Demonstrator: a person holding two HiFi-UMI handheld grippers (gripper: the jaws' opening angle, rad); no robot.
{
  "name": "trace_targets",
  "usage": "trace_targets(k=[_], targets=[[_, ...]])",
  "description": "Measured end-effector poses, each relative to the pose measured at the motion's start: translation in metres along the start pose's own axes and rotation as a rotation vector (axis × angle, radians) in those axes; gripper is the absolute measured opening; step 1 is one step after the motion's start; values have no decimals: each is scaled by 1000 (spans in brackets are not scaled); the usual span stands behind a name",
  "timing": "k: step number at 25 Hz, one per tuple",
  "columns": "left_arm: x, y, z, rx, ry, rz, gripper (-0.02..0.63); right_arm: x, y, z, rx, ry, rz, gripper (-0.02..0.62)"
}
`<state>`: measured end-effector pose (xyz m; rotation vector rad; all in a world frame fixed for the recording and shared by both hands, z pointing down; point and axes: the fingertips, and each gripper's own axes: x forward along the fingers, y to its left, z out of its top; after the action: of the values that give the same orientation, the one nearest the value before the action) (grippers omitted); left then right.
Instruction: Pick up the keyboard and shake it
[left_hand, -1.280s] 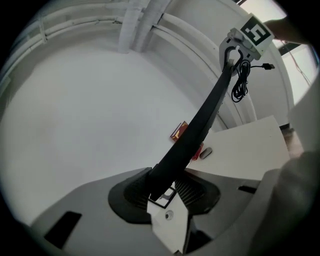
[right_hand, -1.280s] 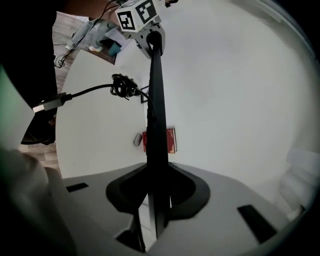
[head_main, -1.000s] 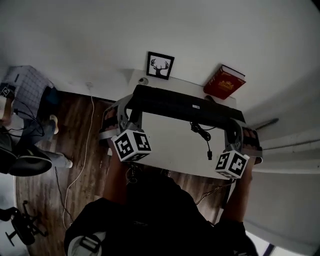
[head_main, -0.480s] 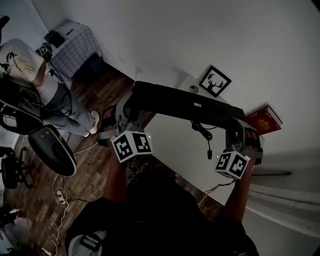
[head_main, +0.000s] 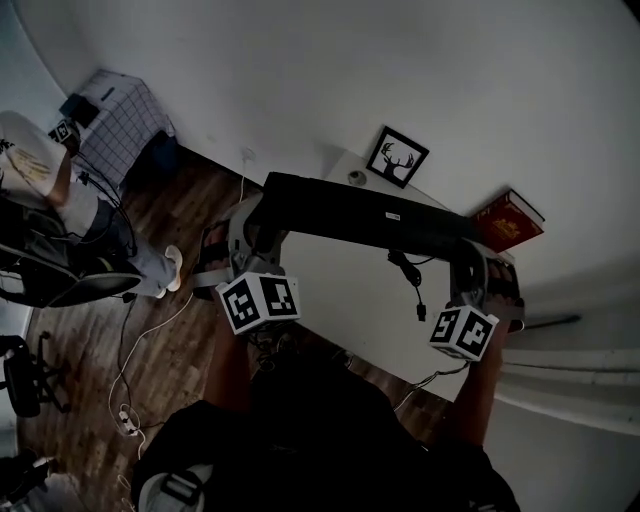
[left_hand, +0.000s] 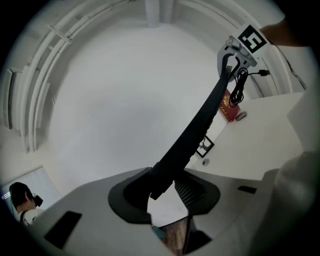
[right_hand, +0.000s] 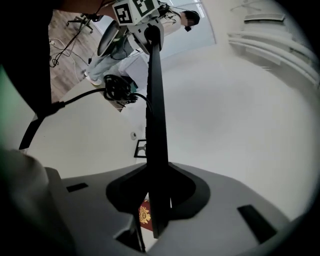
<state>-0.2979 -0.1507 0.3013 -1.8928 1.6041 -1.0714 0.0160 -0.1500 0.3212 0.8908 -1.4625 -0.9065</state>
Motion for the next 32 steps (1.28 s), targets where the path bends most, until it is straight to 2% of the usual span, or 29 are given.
trace_targets(k=[2, 5, 10, 17, 22, 32], targets=[[10, -3, 12, 8, -24, -7, 138, -3, -1, -11, 16, 38, -1, 95], [19, -26, 19, 44, -16, -83, 140, -8, 24, -30, 24, 82, 65, 95], [31, -36, 57, 61, -103, -105, 138, -22, 13, -62, 52, 148, 18, 95], [46, -77, 65, 99, -105, -210, 138, -27, 53, -90, 113, 212, 108, 95], [53, -110, 46, 117, -73, -299, 138, -26, 90, -95, 138, 228, 201, 95], [50, -198, -35, 130, 29, -534, 138, -27, 205, -85, 184, 270, 470, 95]])
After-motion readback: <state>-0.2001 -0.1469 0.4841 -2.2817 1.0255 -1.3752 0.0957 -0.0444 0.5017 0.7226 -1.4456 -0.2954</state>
